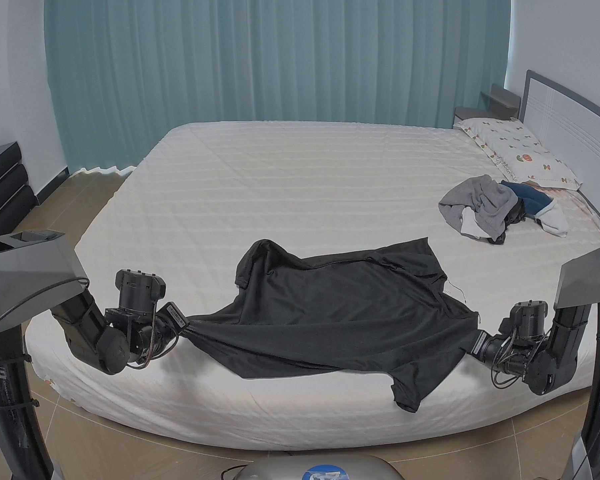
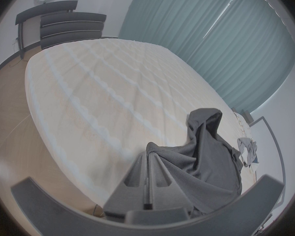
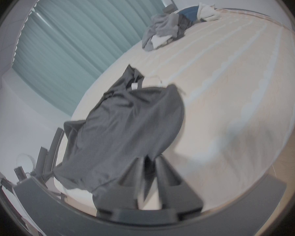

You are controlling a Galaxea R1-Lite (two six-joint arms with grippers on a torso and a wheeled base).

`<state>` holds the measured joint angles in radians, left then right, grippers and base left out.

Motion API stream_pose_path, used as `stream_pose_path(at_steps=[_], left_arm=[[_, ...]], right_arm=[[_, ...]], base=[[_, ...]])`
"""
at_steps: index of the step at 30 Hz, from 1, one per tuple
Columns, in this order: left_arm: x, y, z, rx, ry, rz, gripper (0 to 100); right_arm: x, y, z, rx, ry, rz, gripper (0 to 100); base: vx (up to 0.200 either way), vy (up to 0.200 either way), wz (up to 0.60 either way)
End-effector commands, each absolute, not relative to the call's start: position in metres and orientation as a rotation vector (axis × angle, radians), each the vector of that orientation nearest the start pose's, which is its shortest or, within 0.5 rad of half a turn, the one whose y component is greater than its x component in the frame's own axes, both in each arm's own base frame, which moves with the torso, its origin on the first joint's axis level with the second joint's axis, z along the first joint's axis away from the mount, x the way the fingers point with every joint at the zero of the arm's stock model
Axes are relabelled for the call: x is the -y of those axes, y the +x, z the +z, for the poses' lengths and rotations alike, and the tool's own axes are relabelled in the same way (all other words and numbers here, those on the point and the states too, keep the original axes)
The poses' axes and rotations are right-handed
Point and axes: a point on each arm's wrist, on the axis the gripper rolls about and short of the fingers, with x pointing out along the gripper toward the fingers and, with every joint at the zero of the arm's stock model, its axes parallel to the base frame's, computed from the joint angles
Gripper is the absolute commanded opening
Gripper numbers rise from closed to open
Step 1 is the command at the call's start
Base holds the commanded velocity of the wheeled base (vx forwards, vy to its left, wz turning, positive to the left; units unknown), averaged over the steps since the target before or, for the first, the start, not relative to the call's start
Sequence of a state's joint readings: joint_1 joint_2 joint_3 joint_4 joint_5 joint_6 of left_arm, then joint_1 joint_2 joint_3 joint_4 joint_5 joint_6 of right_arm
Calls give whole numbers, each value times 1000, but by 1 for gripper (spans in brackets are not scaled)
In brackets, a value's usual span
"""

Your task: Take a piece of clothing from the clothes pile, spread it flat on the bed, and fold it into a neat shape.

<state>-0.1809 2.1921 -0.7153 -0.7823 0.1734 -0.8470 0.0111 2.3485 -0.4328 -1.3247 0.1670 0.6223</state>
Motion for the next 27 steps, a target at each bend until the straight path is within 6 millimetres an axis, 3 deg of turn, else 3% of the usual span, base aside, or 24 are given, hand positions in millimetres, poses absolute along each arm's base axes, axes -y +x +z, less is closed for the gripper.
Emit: stream_pose_path(at_steps=[1, 10, 15, 16, 20, 24, 27], left_arm=[[51, 347, 11, -617, -720, 298, 0], [54, 355, -6, -600, -818, 278, 0], [53, 356, -6, -597, -826, 276, 0], [53, 356, -6, -597, -826, 276, 0], [53, 355, -13, -615, -820, 284, 0], [53, 356, -13, -614, -822, 283, 0], [54, 355, -13, -615, -821, 280, 0]], right_arm=[[5, 318, -15, -532, 659, -25, 0], [-3, 348, -17, -477, 646, 20, 0], [-8, 358, -33, -489, 648, 34, 0], [-8, 358, -33, -489, 648, 34, 100], [-7, 351, -37, -509, 658, 36, 100], [-1, 343, -19, -465, 662, 44, 100], [1, 319, 0, -488, 678, 95, 100]], base=[[0, 0, 0], [0, 0, 0], [0, 0, 0], [0, 0, 0], [0, 0, 0], [0, 0, 0], [0, 0, 0]])
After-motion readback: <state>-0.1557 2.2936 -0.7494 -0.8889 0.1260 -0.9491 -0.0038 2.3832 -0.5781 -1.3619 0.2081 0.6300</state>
